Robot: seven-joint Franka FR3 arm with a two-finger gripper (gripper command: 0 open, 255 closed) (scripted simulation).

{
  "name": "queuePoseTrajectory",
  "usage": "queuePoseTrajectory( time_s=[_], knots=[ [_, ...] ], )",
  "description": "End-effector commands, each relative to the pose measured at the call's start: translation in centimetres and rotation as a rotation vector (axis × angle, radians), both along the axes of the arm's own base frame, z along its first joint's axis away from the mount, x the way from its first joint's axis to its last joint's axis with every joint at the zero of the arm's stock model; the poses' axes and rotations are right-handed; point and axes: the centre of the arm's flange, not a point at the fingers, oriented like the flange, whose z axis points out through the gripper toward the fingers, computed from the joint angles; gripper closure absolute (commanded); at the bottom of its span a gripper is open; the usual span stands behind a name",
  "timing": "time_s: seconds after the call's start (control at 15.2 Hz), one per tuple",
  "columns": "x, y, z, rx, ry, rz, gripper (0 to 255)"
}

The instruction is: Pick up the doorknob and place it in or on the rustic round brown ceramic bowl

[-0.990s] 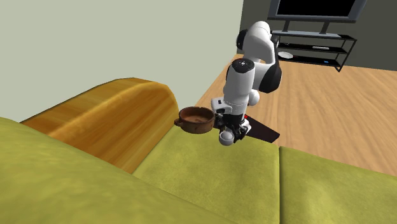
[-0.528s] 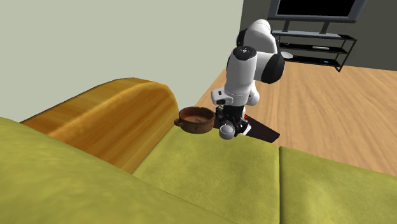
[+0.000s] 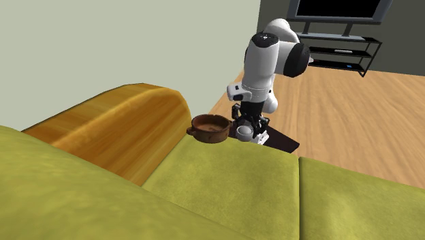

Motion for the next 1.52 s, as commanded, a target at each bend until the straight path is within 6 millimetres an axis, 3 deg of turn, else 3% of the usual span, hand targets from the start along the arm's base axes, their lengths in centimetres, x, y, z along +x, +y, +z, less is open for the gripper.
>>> queuePoseTrajectory(
  time_s=[0.0, 0.59, 1.45],
  knots=[
    [0.0, 0.0, 1.0, 0.000, 0.000, 0.000, 255],
    [0.0, 0.0, 5.5, 0.000, 0.000, 0.000, 255],
    [5.2, -16.3, 5.5, 0.000, 0.000, 0.000, 255]
  ],
)
